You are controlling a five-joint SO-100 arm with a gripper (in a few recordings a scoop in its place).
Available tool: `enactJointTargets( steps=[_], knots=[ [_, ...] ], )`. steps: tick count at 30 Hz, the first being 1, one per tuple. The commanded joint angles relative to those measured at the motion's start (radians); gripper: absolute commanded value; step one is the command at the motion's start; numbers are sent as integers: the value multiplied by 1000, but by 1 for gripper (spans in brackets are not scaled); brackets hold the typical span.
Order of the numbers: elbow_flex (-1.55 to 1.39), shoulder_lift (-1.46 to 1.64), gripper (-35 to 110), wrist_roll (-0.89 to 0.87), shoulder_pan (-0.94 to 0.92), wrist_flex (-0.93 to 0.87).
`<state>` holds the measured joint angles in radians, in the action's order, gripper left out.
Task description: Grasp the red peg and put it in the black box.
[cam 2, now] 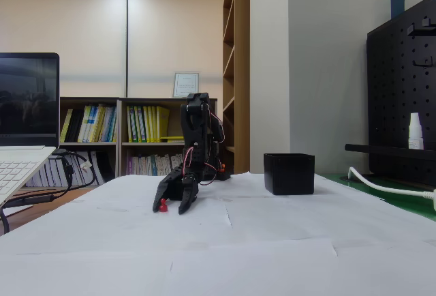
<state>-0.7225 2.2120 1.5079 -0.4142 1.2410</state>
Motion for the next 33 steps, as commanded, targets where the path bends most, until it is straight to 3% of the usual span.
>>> enactJointTargets(
  steps=[1, 16, 18, 33],
  knots=[
    [67, -14, 20, -3, -9, -11],
    [66, -14, 14, 3, -8, -12],
    [57, -11, 0, 11, -8, -20],
    [49, -20, 0, 12, -6, -31]
  ],
)
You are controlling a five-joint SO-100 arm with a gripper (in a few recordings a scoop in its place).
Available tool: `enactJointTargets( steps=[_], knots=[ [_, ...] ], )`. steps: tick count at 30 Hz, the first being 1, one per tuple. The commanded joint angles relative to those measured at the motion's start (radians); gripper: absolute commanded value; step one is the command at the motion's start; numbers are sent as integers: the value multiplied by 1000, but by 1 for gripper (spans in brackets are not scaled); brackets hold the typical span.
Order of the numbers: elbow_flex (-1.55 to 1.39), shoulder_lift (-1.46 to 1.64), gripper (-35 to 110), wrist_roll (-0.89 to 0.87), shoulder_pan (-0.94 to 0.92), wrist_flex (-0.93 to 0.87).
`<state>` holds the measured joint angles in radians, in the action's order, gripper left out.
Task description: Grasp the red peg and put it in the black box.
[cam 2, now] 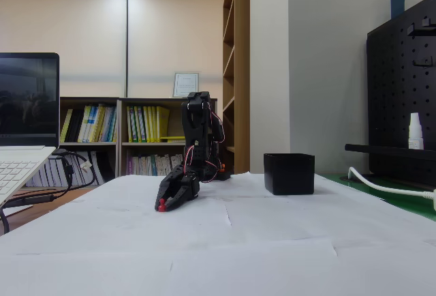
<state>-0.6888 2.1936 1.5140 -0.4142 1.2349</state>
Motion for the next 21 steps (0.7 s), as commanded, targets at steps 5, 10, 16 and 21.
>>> enactJointTargets(
  steps=[5, 10, 16, 21],
  knots=[
    [91, -198, 0, 43, 9, -115],
    [160, -525, 0, 55, 77, -164],
    [57, -922, 0, 6, 213, -511],
    [-109, -1120, 0, -17, 314, -899]
  ],
)
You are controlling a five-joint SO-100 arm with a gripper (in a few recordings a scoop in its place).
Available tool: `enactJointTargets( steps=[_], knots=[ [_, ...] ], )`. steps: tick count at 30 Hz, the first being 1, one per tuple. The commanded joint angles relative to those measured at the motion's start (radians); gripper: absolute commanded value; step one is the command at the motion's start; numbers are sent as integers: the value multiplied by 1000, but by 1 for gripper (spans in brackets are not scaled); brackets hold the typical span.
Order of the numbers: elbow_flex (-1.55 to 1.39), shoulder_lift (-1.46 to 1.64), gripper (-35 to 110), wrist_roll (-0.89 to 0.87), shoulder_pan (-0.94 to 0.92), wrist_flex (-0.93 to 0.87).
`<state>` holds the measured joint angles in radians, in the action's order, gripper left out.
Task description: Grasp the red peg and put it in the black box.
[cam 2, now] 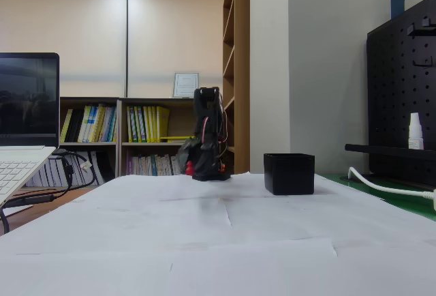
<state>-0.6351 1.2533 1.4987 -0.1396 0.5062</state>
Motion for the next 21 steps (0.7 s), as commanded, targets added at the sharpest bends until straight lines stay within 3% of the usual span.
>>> enactJointTargets(
  steps=[1, 9, 14, 21],
  knots=[
    [-212, -210, 0, -5, 60, -281],
    [-586, -339, 0, -172, 275, -1006],
    [-604, -426, 0, -279, 448, -1109],
    [-838, -448, 0, -479, 676, -1686]
  ],
)
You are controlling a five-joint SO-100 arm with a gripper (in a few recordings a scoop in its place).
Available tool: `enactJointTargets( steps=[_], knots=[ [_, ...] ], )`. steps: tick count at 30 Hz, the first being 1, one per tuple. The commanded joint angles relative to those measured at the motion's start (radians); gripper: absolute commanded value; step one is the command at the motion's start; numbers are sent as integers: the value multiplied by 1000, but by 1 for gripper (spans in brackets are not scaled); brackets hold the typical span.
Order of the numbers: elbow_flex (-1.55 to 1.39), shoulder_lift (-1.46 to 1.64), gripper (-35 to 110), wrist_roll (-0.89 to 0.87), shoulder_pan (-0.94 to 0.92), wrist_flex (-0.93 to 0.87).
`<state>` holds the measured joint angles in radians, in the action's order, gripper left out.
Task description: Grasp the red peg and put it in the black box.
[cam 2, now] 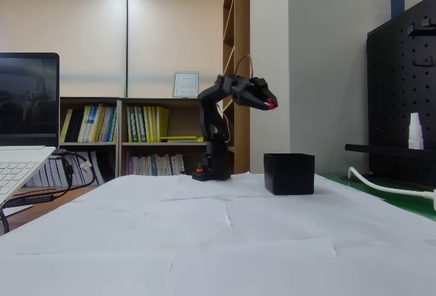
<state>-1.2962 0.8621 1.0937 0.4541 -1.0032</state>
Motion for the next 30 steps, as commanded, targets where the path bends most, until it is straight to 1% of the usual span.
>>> enactJointTargets(
  steps=[1, 2, 5, 6, 8, 12, 18, 22, 25, 30],
  knots=[
    [-196, -57, 0, -74, 109, -239],
    [-213, -52, 0, -84, 135, -299],
    [-222, -29, 0, -167, 192, -396],
    [-222, -11, 0, -221, 206, -423],
    [-238, 37, 0, -202, 215, -497],
    [-252, 146, 0, -279, 239, -520],
    [-252, 270, 0, -328, 264, -456],
    [-230, 330, 0, -344, 262, -385],
    [-186, 377, 0, -336, 255, -293],
    [-189, 453, 0, -364, 265, -236]
  ],
)
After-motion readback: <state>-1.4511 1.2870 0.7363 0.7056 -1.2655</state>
